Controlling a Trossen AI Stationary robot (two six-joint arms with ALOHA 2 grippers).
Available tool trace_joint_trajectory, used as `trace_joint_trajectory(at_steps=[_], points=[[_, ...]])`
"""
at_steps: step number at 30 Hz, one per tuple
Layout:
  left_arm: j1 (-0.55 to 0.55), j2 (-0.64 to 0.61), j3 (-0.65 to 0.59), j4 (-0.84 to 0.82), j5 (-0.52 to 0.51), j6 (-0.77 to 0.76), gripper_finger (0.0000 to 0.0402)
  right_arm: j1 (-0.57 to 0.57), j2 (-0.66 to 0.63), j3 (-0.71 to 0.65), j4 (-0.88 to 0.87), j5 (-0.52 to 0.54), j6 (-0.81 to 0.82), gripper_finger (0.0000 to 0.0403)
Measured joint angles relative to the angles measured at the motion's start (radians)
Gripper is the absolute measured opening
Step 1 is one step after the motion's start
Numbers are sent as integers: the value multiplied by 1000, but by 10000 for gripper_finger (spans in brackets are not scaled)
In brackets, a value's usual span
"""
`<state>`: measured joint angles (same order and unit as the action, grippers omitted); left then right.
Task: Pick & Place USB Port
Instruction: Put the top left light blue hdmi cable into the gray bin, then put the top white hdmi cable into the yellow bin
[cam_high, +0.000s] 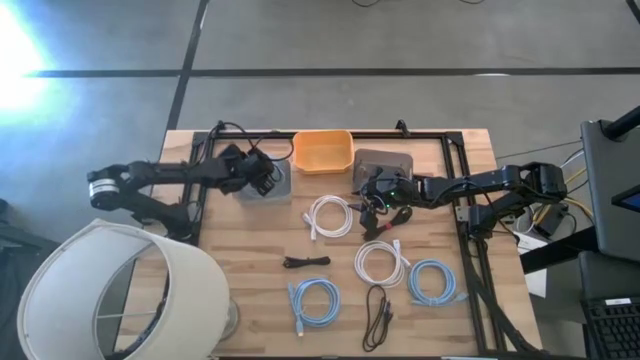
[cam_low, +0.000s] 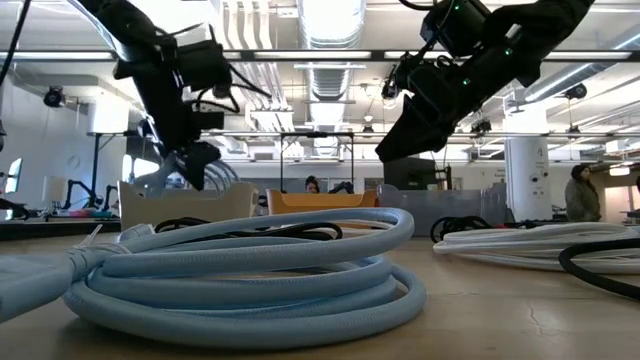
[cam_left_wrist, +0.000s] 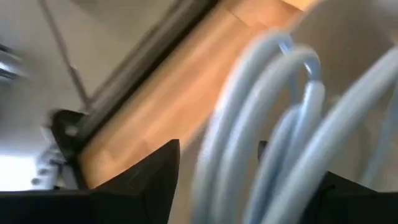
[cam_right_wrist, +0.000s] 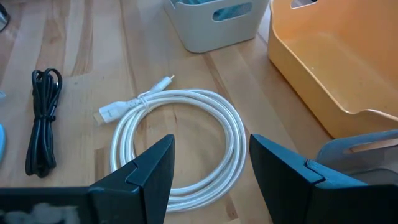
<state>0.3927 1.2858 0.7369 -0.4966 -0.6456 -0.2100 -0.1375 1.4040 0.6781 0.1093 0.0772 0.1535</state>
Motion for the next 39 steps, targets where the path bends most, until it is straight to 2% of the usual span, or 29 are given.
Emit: trace_joint_trajectory(at_steps=[6,11,19,26,30,39], points=[[0,-16,74,-35,-40,55,222,0,0,0,0,0,0,206],[1,-21,102,-47,-112,74,221,0,0,0,0,0,0,206],[8,-19,93,-156,-26,36,219,0,0,0,0,-1,0,206],[6,-19,99,-194,-24,-9,216,0,0,0,-1,-1,0,206],[-14,-23,127,-193,65,-13,213,0,0,0,-1,-1,0,206],[-164,-32,173,-113,115,-33,208,1,0,0,0,-1,0,206]])
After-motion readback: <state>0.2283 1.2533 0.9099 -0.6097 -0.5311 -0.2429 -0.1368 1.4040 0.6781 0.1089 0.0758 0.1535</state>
